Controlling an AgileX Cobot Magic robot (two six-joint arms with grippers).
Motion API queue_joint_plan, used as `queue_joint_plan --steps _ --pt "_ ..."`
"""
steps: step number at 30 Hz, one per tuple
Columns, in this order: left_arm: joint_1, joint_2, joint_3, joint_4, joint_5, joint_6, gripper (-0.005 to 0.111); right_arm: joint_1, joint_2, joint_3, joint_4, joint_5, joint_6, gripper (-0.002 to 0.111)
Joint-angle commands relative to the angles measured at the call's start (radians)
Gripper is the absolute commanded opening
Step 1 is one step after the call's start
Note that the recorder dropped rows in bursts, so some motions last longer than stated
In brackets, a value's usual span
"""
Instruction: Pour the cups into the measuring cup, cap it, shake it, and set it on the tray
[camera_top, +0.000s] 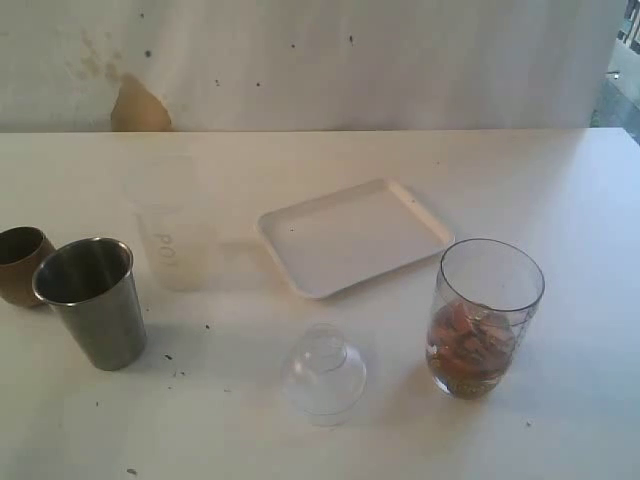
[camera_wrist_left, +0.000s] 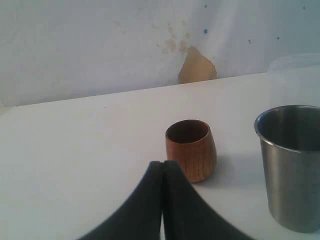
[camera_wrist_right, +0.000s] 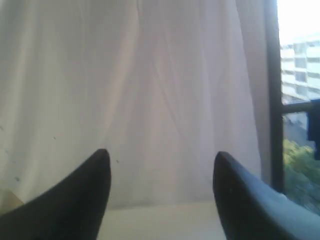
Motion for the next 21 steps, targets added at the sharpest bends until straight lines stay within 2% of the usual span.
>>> queue_joint_plan --steps 1,7,10,14,18,21 --pt "-0.004 -0.003 0.005 0.006 0.002 -0.001 0.0 -0.005 0.225 -0.248 0.096 0.386 -0.23 0.057" --pt "-0.004 -0.003 0.005 0.006 0.002 -0.001 0.0 -0.001 0.491 -0.553 0.554 0.72 -0.617 0.056" --pt "-0.004 -0.003 0.005 0.006 0.002 -0.001 0.0 0.022 0.62 -0.67 0.719 0.862 -0.772 0.051" --pt "-0.004 -0.003 0.005 0.006 0.002 -0.001 0.0 0.099 0.755 -0.773 0.682 0.945 -0.828 0.05" --pt "-0.004 -0.003 0.005 0.006 0.002 -0.001 0.0 0.215 0.865 -0.793 0.524 0.923 -0.828 0.05" --pt "-0.004 -0.003 0.005 0.006 0.002 -0.001 0.0 0.404 1.004 -0.793 0.388 0.927 -0.716 0.05"
